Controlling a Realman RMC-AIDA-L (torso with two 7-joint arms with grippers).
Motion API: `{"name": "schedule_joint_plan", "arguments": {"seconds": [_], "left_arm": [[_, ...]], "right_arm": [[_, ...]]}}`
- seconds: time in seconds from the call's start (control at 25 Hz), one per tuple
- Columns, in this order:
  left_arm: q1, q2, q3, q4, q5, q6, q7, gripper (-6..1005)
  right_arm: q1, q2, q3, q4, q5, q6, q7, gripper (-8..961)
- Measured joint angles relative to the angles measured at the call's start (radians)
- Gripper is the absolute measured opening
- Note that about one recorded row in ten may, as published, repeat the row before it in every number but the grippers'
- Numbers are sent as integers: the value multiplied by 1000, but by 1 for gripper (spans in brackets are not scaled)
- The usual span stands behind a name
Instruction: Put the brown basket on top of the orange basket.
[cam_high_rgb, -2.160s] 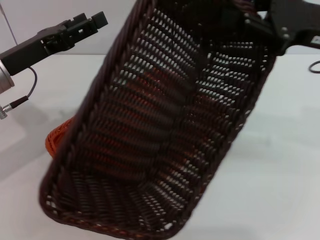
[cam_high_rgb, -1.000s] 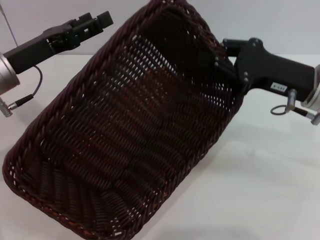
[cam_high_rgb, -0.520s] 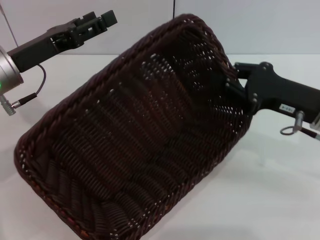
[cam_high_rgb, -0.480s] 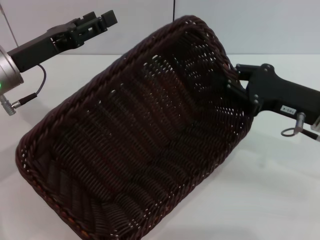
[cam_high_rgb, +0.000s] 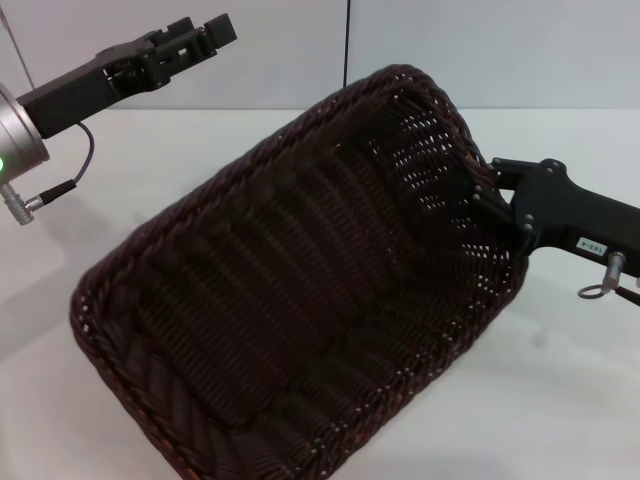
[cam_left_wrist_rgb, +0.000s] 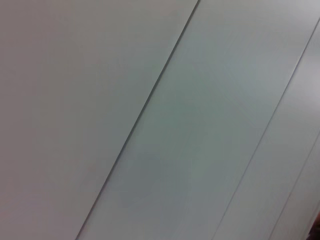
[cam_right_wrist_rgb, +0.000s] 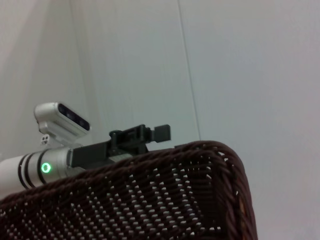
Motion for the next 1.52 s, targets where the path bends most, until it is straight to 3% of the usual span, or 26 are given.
{"name": "schedule_joint_plan", "arguments": {"seconds": [0.64, 0.8, 1.08, 1.2, 1.32, 1.52], "left_arm": [[-4, 1, 0, 0, 0, -2, 0, 829], [0, 1, 0, -1, 1, -2, 1, 829], [4, 0, 0, -2, -2, -1, 7, 829], [9, -4, -11, -2, -5, 6, 21, 829], [26, -7, -21, -13, -50, 21, 72, 829], [50, -7, -24, -63, -169, 63, 186, 829]], "right_arm": [[4, -15, 4, -11, -33, 66, 111, 217], [10, -15, 13, -24, 34, 42, 115, 232], [13, -13, 15, -92, 117, -5, 115, 531], [-23, -8, 29, -134, 181, -12, 75, 672], [-69, -6, 49, -138, 262, -12, 4, 723], [-140, 1, 91, -129, 396, -8, -100, 723]]}}
